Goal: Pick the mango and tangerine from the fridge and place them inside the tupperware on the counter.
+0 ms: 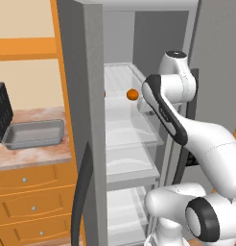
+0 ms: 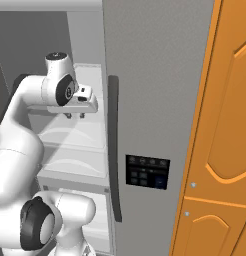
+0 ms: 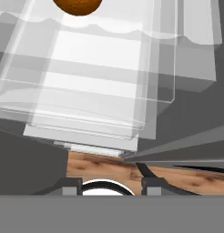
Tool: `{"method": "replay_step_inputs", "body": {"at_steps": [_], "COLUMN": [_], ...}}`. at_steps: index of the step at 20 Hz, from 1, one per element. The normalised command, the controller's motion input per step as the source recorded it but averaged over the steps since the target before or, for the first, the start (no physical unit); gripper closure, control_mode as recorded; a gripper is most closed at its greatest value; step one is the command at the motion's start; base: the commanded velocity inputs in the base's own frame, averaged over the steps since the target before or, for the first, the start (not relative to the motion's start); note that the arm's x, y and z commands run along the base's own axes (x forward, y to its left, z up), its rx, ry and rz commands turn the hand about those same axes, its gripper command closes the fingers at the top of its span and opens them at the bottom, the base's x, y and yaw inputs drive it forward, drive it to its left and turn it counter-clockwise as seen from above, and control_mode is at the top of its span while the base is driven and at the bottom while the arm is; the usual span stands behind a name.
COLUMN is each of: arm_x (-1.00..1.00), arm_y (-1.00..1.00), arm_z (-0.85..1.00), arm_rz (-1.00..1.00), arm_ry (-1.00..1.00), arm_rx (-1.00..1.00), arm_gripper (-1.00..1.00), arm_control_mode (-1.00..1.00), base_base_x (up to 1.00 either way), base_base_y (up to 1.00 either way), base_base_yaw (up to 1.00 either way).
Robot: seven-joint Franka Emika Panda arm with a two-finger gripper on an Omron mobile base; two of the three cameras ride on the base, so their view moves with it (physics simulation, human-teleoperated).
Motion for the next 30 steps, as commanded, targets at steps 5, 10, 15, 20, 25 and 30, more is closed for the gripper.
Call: {"method": "replay_step_inputs", "body": {"at_steps": [5,10,15,20,25,30], "arm_x": [-0.12,0.04,0.17,0.19,0.18,0.28], "arm_y": [0.13,0.28,0.31,0.33,0.06,-0.02], "arm_z": [0.00,0.13,0.50,0.38,0.04,0.00], "arm_rz": [0.04,0.02,-0.04,-0.01,-0.03,-0.02], "arm_ry": [-0.01,0.15,-0.04,-0.20,-0.11,-0.08], "arm_rx": [0.00,0.00,0.00,-0.04,0.00,0.00], "arm_gripper": [-1.00,-1.00,-1.00,-1.00,-1.00,-1.00], "arm_control_mode": [-1.00,-1.00,-1.00,-1.00,-1.00,-1.00], "base_base_x": [0.00,0.00,0.00,0.00,0.00,0.00], "base_base_y": [0.00,0.00,0.00,0.00,0.00,0.00], "base_base_yaw": [0.00,0.00,0.00,0.00,0.00,0.00]}}
